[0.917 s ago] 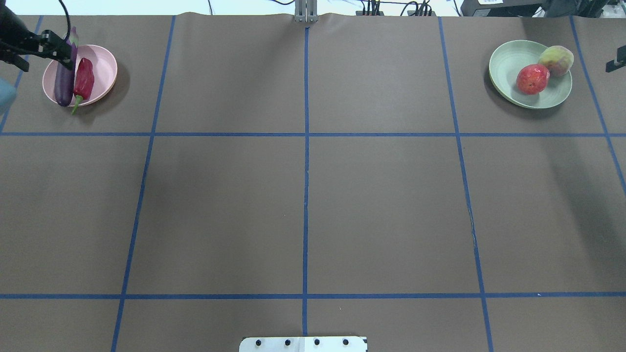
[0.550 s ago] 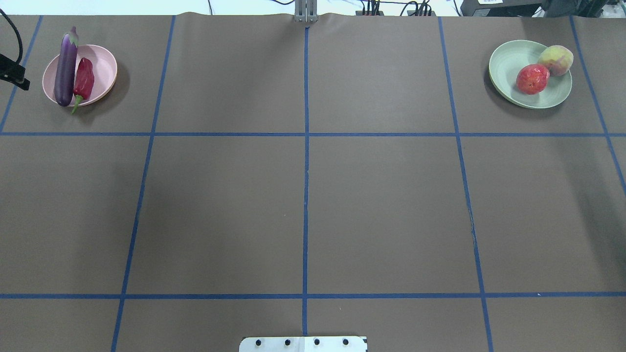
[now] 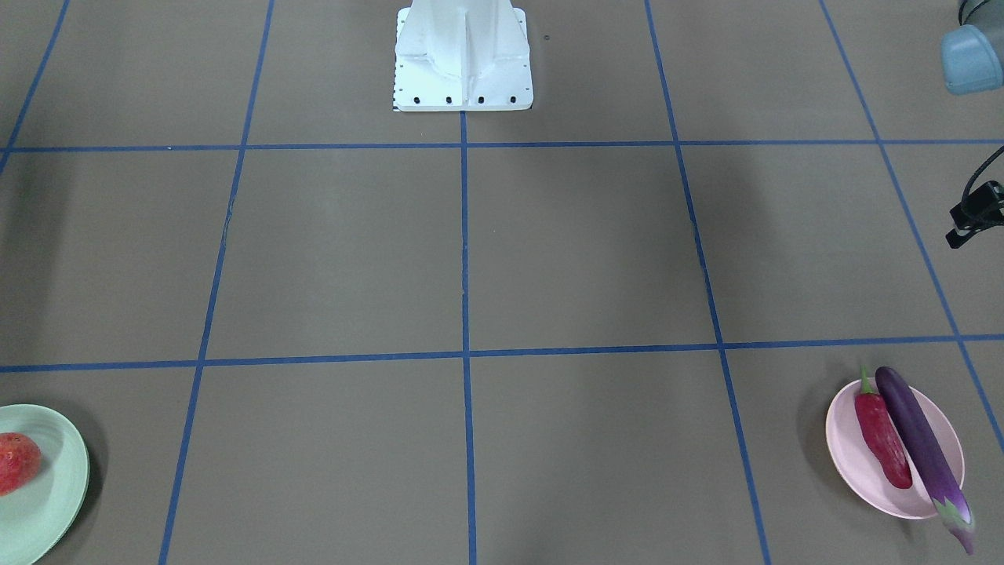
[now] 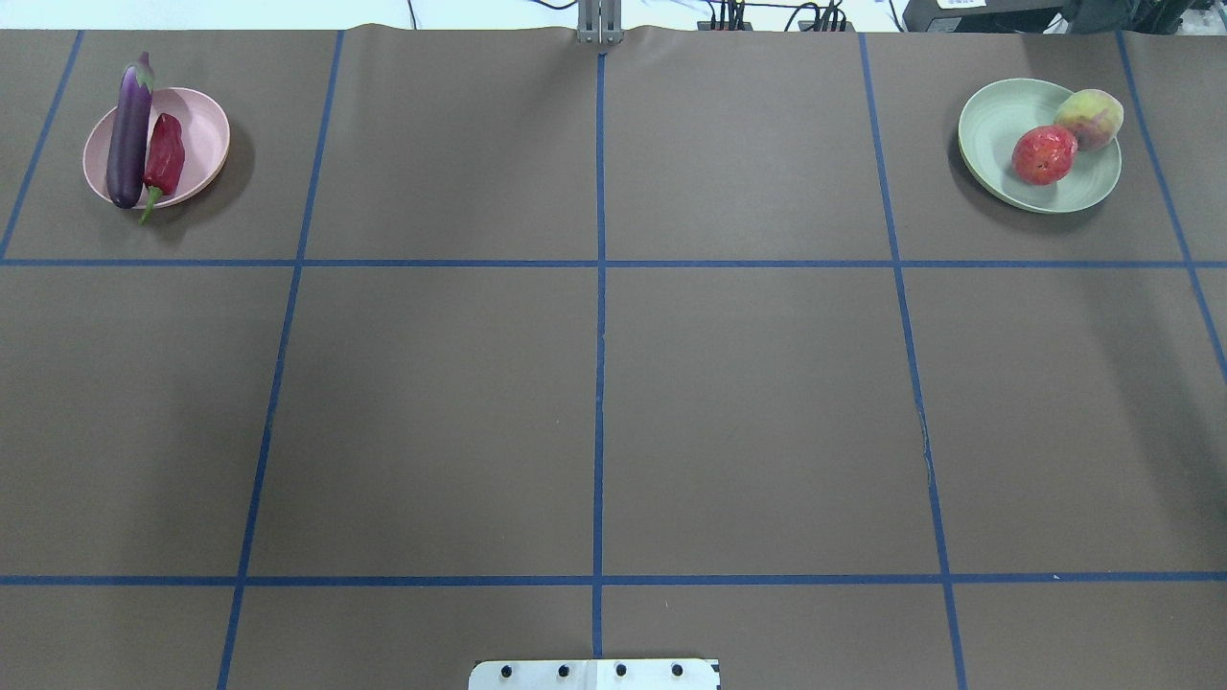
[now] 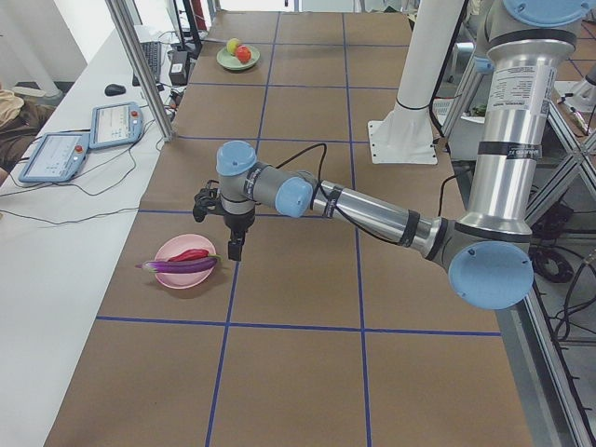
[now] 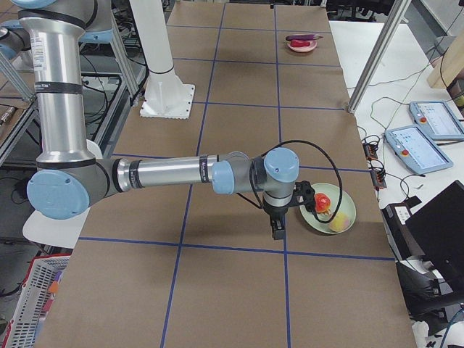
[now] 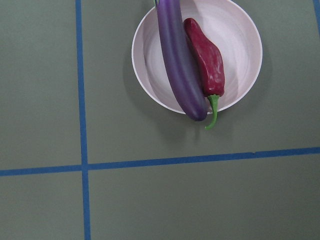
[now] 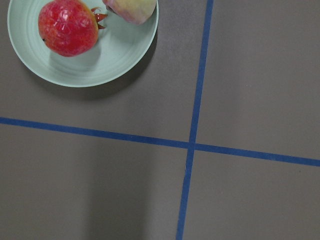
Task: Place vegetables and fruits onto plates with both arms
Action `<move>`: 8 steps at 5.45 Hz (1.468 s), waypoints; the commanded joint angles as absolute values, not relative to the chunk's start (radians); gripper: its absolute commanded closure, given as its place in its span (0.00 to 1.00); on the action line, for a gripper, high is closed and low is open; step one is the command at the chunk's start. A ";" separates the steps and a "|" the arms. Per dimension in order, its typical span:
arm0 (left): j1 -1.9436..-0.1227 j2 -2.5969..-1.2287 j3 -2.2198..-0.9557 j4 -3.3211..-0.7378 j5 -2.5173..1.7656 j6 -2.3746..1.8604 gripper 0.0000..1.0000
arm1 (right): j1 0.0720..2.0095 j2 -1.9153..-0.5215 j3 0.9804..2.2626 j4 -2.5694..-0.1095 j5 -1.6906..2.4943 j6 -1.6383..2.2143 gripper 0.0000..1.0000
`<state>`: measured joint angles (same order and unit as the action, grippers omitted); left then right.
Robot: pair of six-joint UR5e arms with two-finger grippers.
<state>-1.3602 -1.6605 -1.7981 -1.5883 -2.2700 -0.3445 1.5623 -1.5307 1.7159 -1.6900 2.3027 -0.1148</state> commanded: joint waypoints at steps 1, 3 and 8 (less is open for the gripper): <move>-1.405 -1.654 -1.812 -1.549 -2.316 -0.341 0.00 | 1.586 -1.532 1.834 -1.903 2.276 -0.213 0.00; -1.478 -1.611 -1.731 -1.540 -2.328 -0.263 0.00 | 1.603 -1.555 1.861 -1.944 2.292 -0.264 0.00; -1.586 -1.612 -1.762 -1.402 -2.217 -0.052 0.00 | 1.601 -1.566 1.826 -1.934 2.293 -0.261 0.00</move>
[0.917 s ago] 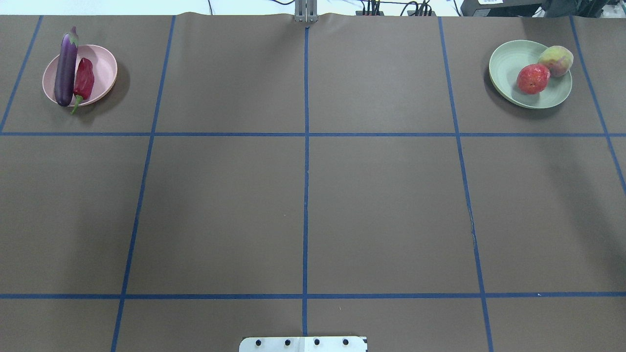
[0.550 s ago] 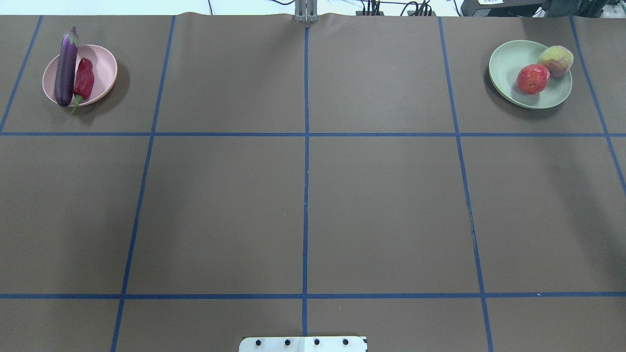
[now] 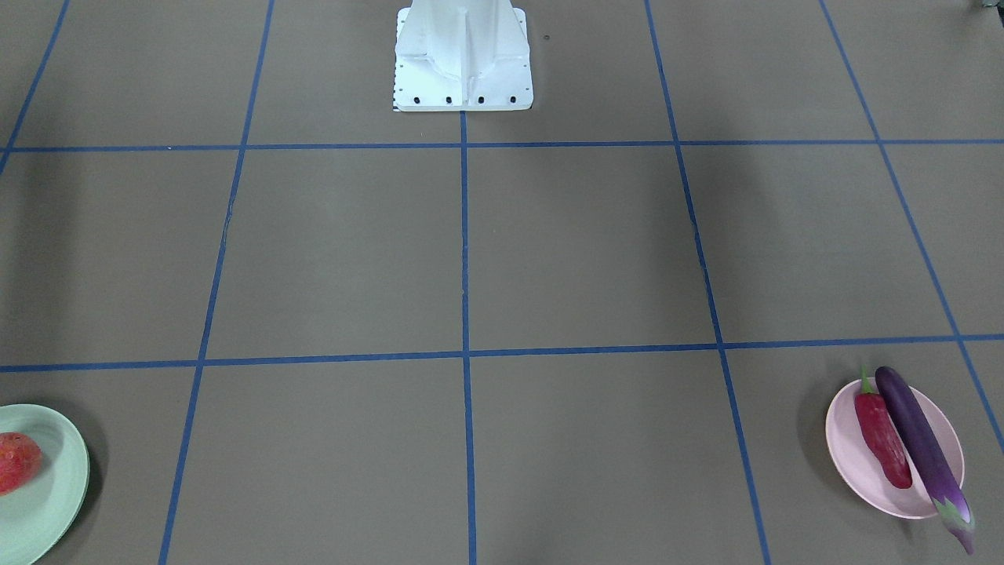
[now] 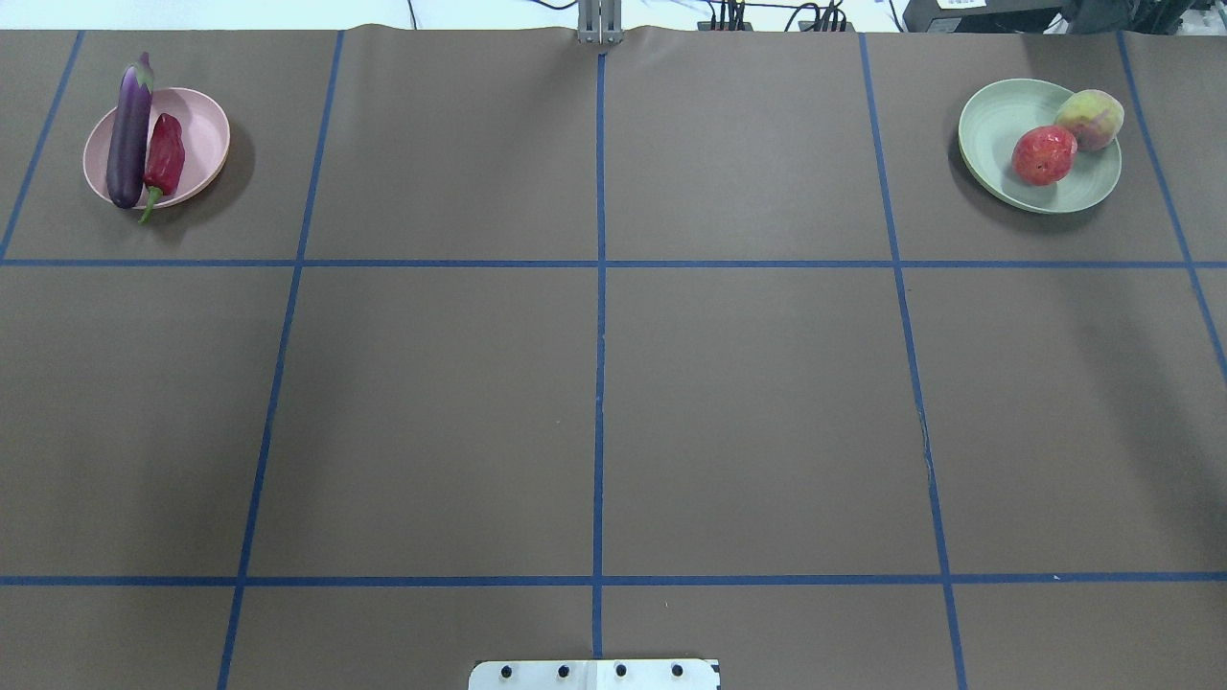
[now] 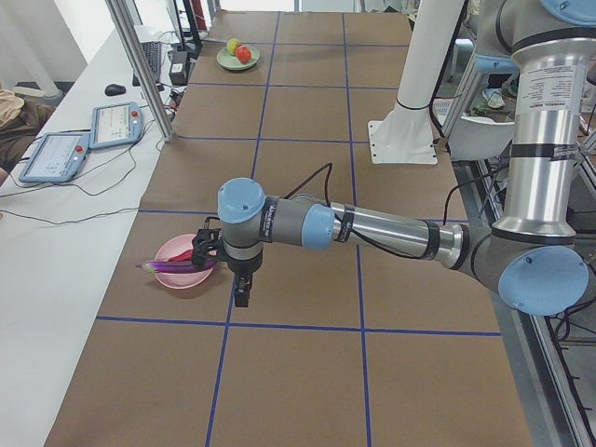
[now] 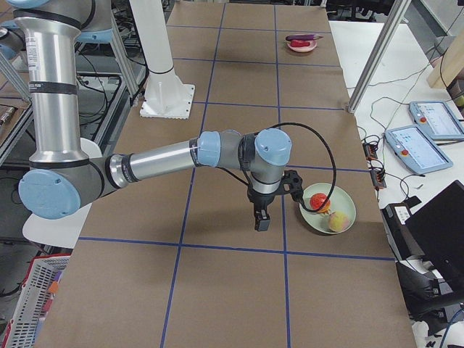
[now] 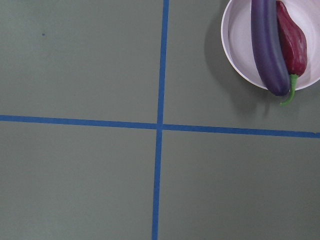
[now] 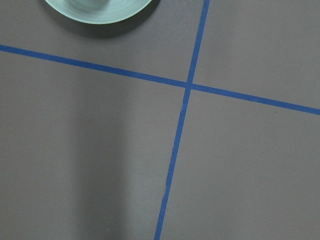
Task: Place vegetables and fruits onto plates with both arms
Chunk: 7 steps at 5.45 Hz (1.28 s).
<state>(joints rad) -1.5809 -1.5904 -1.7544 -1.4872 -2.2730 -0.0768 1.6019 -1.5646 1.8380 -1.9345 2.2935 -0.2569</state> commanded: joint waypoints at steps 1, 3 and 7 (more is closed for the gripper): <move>-1.594 -1.606 -1.817 -1.319 -2.226 -0.040 0.00 | 1.601 -1.572 1.828 -1.934 2.292 -0.261 0.00; -1.588 -1.583 -1.799 -1.296 -2.256 -0.003 0.00 | 1.598 -1.565 1.829 -1.936 2.295 -0.250 0.00; -1.575 -1.517 -1.603 -1.685 -2.349 -0.008 0.00 | 1.569 -1.566 1.770 -1.931 2.299 -0.250 0.00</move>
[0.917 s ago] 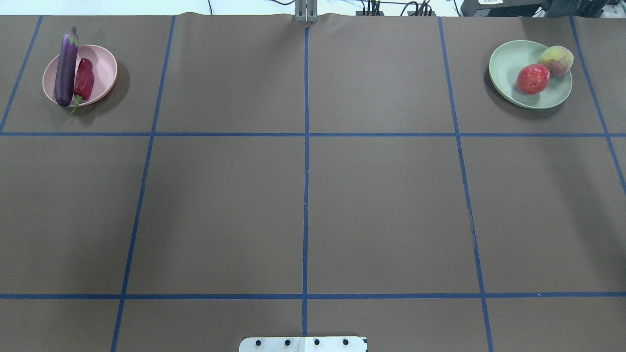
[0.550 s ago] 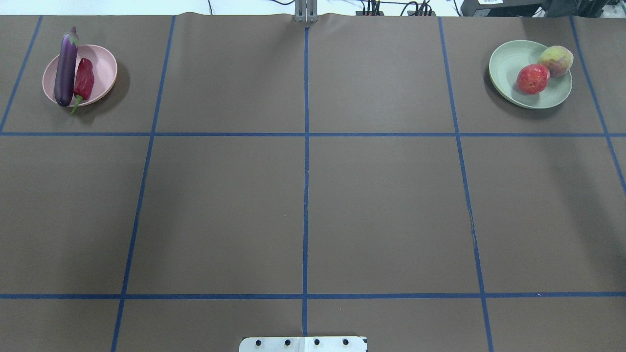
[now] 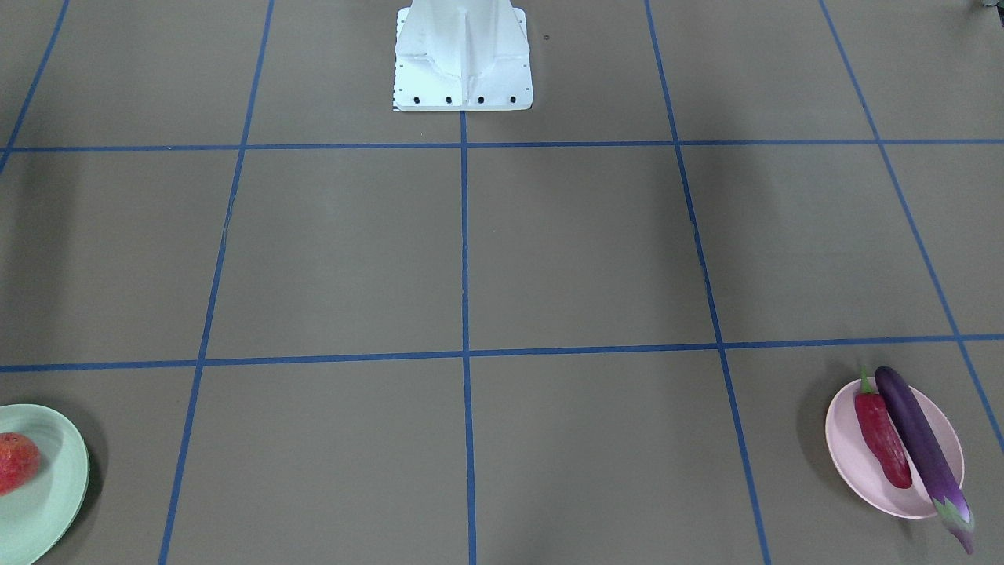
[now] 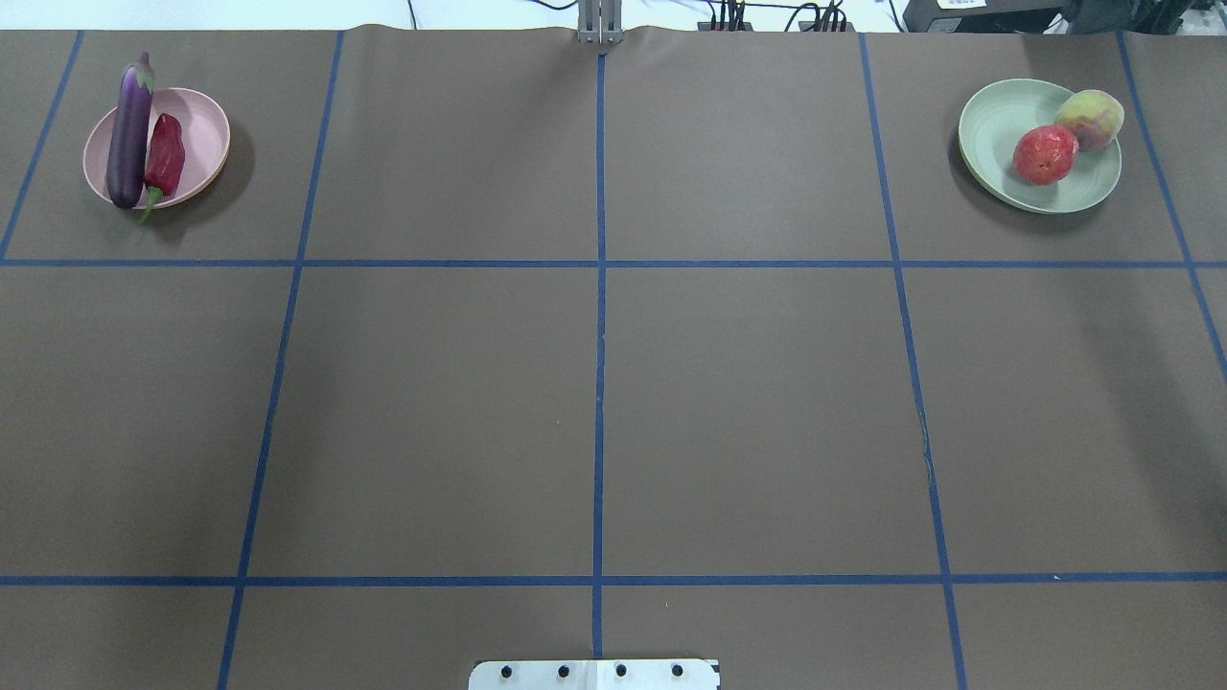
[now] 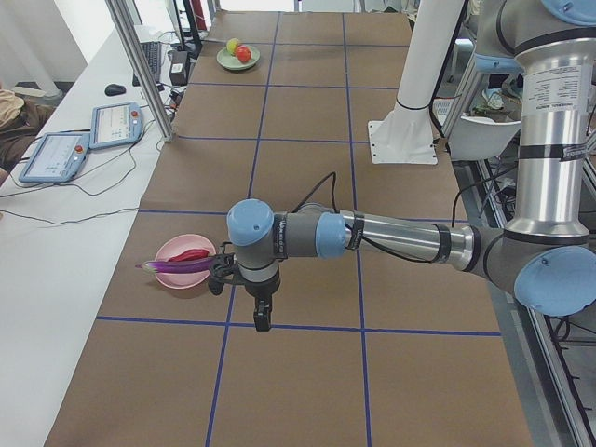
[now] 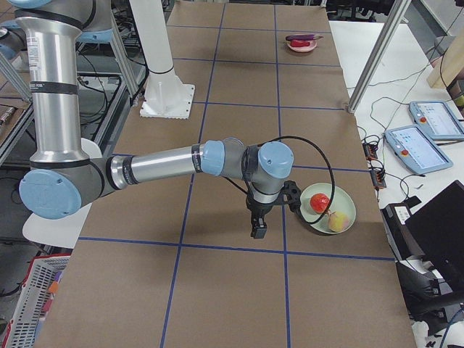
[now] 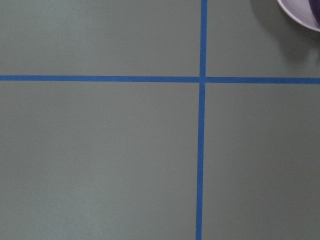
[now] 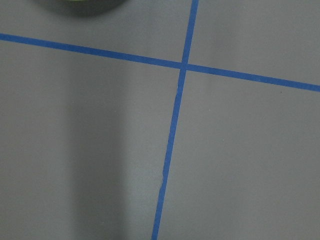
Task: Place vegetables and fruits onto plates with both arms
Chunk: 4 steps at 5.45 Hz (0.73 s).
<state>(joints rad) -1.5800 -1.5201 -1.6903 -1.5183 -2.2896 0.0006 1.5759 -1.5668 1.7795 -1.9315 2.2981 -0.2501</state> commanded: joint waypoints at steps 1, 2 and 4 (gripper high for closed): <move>-1.574 -1.531 -1.589 -1.698 -2.367 -0.009 0.00 | 1.566 -1.563 1.770 -1.931 2.301 -0.249 0.00; -1.565 -1.581 -1.594 -1.607 -2.352 -0.009 0.00 | 1.562 -1.562 1.767 -1.931 2.304 -0.250 0.00; -1.562 -1.644 -1.598 -1.518 -2.300 -0.009 0.00 | 1.563 -1.560 1.738 -1.889 2.316 -0.250 0.00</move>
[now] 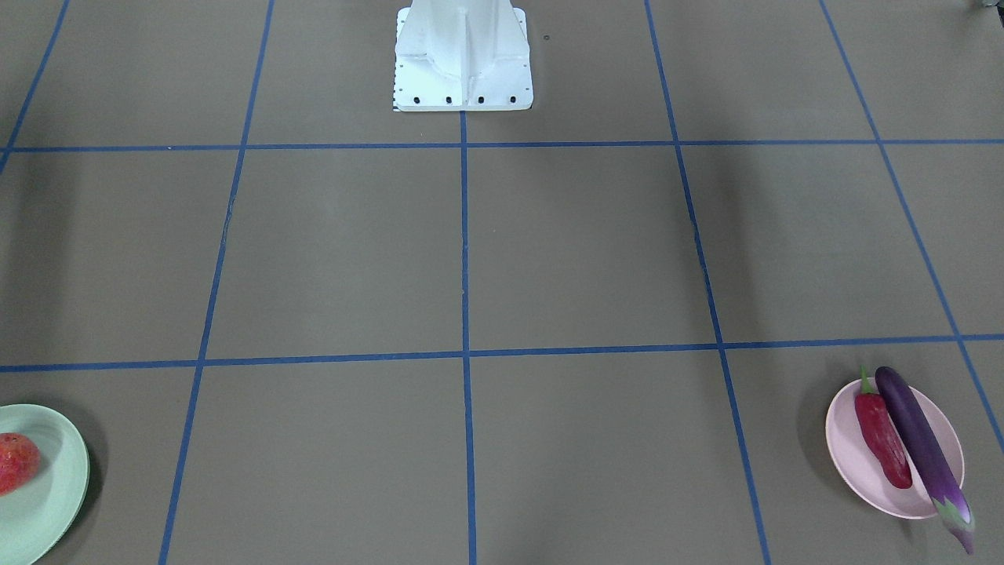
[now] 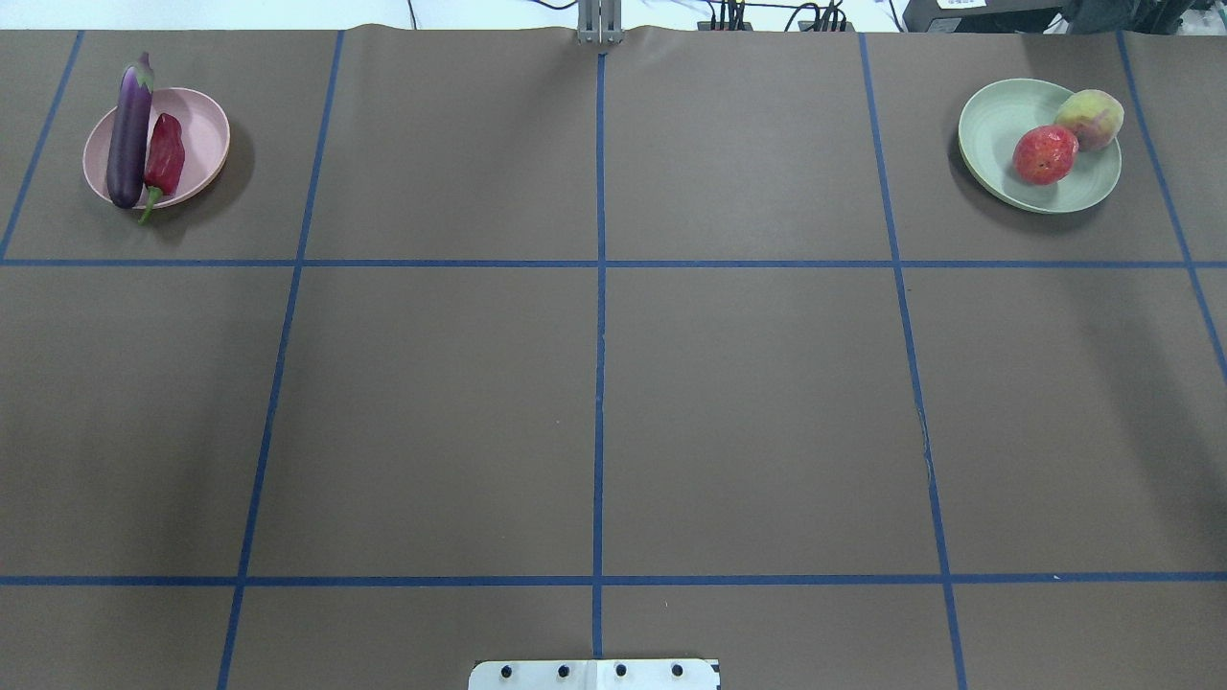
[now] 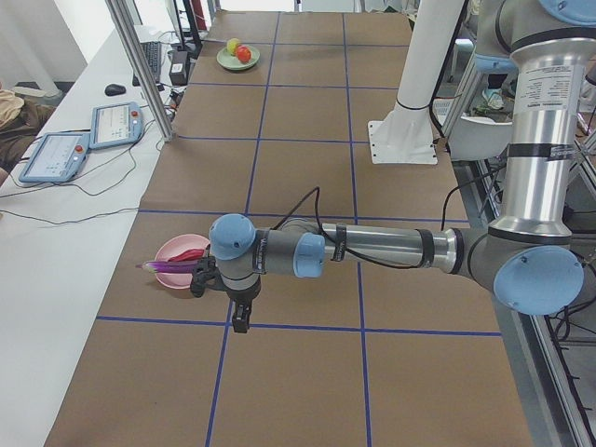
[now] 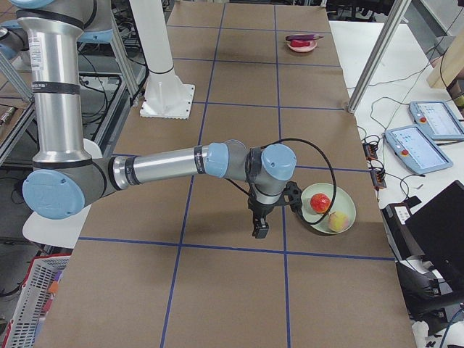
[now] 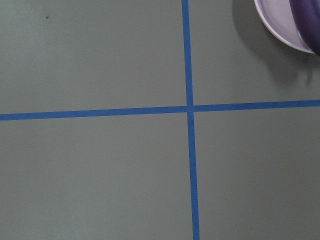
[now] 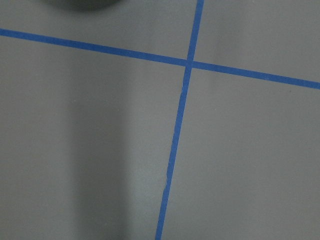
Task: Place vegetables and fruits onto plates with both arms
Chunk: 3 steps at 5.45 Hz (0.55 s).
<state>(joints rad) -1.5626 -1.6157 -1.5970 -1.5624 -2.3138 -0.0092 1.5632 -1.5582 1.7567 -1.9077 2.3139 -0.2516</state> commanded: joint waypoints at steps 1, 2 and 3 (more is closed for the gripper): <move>-1.562 -1.649 -1.603 -1.500 -2.299 -0.009 0.00 | 1.559 -1.568 1.726 -1.884 2.318 -0.250 0.00; -1.560 -1.652 -1.603 -1.499 -2.299 -0.009 0.00 | 1.545 -1.559 1.656 -1.805 2.312 -0.249 0.00; -1.556 -1.655 -1.600 -1.499 -2.299 -0.009 0.00 | 1.542 -1.563 1.576 -1.658 2.313 -0.242 0.00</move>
